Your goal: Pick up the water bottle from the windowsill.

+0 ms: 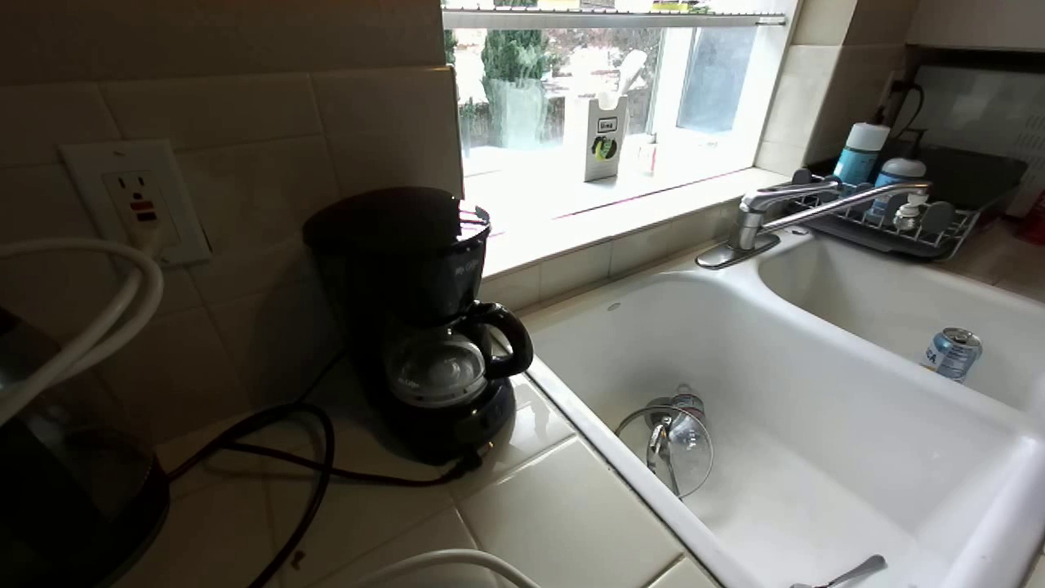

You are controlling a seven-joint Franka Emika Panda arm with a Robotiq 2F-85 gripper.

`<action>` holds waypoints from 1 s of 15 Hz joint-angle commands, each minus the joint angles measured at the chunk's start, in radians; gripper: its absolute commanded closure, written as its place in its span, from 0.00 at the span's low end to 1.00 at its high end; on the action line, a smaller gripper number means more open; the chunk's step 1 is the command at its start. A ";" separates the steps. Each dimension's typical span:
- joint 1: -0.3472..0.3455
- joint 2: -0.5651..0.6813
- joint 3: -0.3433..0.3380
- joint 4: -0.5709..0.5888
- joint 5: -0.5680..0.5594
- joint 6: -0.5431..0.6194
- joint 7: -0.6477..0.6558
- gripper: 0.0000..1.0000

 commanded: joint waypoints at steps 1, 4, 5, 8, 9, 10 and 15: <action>0.011 -0.040 -0.003 -0.024 -0.013 -0.129 0.002 0.00; 0.012 -0.052 -0.001 -0.020 -0.012 -0.212 0.001 0.00; 0.011 -0.054 0.000 -0.018 -0.011 -0.230 0.001 0.00; 0.007 -0.051 0.009 -0.005 0.002 -0.230 0.005 0.34; 0.005 -0.054 0.014 -0.005 0.009 -0.227 0.008 0.42; 0.002 -0.059 0.021 -0.011 0.018 -0.229 0.008 0.51; 0.000 -0.050 0.030 -0.006 0.030 -0.200 0.012 0.89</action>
